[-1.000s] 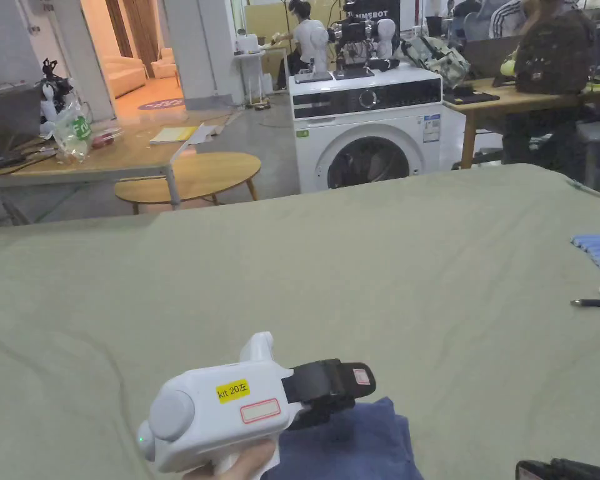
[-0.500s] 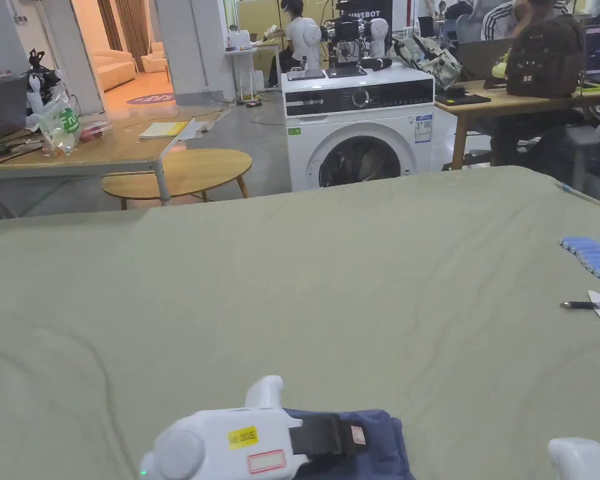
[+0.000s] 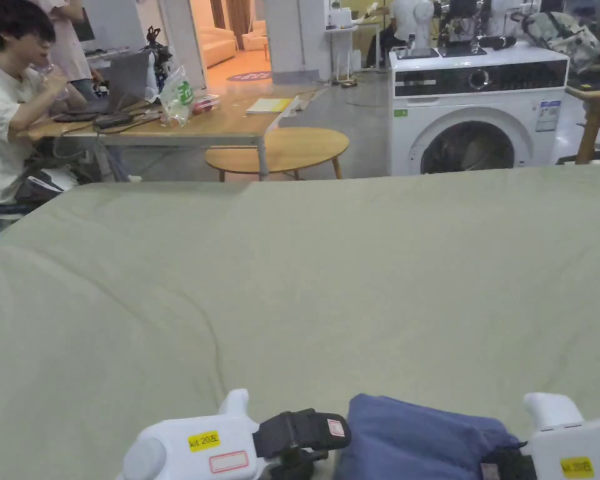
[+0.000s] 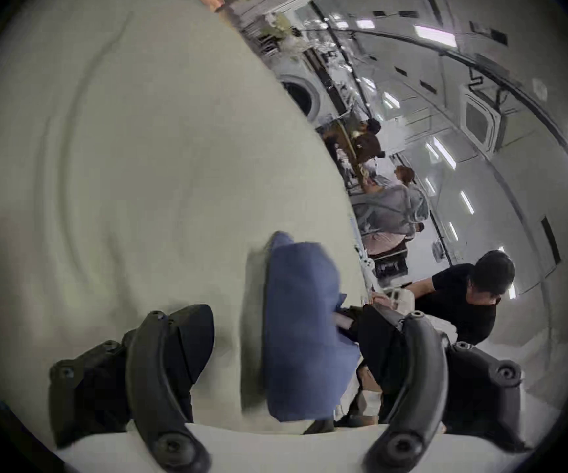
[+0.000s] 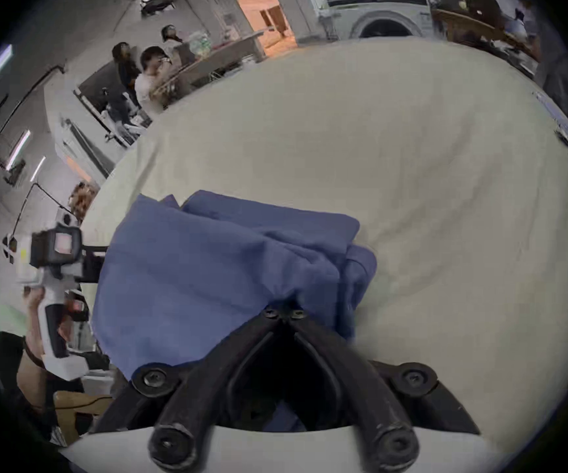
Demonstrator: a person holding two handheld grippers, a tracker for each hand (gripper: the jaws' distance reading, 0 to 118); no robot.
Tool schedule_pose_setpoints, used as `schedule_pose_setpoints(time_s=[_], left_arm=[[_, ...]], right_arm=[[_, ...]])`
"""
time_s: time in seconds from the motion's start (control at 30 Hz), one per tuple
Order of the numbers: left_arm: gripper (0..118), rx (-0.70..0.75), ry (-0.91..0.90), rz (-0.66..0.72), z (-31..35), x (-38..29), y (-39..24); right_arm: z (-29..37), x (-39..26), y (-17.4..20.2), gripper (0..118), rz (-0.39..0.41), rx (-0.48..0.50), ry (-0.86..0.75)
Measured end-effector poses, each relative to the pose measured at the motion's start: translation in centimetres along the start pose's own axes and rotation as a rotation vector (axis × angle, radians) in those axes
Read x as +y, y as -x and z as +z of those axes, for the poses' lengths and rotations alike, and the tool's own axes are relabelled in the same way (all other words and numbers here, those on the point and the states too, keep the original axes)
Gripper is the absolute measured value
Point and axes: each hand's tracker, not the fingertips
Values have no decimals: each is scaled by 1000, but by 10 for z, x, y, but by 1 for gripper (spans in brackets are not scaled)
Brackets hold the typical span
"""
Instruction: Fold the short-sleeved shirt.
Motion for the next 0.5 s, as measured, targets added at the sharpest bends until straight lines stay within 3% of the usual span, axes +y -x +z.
schedule_pose_setpoints(time_s=[0.13, 0.17, 0.2, 0.23, 0.3, 0.43, 0.5], left_arm=[[89, -78, 18, -14, -35, 6, -8], [78, -67, 23, -5, -39, 8, -12], [48, -65, 48, 3, -44, 11, -15], [31, -37, 97, -8, -52, 12, -20], [30, 145, 98, -126, -57, 10, -29], [28, 46, 42, -86, -35, 11, -32], [28, 28, 10, -101, -15, 14, -37]], right_arm=[[-2, -6, 3, 0, 35, -19, -13], [-2, -7, 2, 0, 30, -16, -19], [-3, -8, 0, 0, 20, -11, -26], [-3, -10, -3, 0, 9, -1, -35], [-2, -13, -6, 0, -8, 16, -52], [24, -16, 10, 0, -38, 38, -124], [31, -6, 35, 0, 75, 87, -173]])
